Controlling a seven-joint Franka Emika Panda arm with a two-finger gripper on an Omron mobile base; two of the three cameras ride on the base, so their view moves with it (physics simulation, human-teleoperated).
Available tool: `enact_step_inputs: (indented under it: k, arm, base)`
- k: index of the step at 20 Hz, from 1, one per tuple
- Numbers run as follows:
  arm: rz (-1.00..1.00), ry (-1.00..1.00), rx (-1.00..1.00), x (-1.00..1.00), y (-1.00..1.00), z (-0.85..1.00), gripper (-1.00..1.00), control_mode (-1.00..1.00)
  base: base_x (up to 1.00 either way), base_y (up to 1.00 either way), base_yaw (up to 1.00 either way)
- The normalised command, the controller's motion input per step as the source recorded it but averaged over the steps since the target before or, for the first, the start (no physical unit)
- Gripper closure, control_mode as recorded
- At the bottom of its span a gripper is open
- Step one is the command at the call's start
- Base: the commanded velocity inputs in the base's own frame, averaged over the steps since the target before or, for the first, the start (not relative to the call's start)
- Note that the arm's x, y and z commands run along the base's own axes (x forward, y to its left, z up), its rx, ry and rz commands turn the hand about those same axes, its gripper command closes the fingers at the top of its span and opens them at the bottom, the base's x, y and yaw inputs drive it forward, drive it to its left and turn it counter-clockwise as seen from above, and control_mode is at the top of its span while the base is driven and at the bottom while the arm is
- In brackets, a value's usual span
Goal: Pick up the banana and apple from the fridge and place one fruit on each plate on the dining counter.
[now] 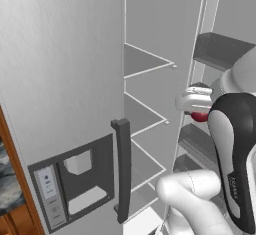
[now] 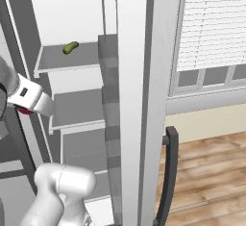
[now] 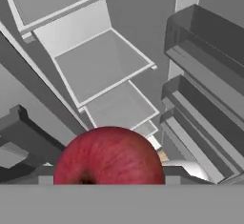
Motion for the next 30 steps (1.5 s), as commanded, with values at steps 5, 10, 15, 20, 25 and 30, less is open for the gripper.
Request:
enact_step_inputs:
  k: [5, 10, 15, 20, 25, 30]
  arm:
    - [0.0, 0.0, 0.0, 0.0, 0.0, 0.0, 1.0, -1.0]
    - [0.0, -0.01, 0.0, -0.03, 0.0, 0.0, 1.0, 1.0]
    - [0.0, 0.0, 0.0, 0.0, 0.0, 0.0, 1.0, 1.0]
    - [0.0, 0.0, 0.0, 0.0, 0.0, 0.0, 1.0, 1.0]
    - [0.0, 0.0, 0.0, 0.0, 0.0, 0.0, 1.0, 1.0]
    - [0.0, 0.0, 0.0, 0.0, 0.0, 0.0, 1.0, 1.0]
  base:
    - [0.0, 0.0, 0.0]
    - [-0.13, 0.01, 0.0]
    - [-1.0, 0.35, 0.0]
    - [-0.95, 0.5, 0.14]
    - [-0.22, 0.42, 0.78]
    - [0.01, 0.09, 1.0]
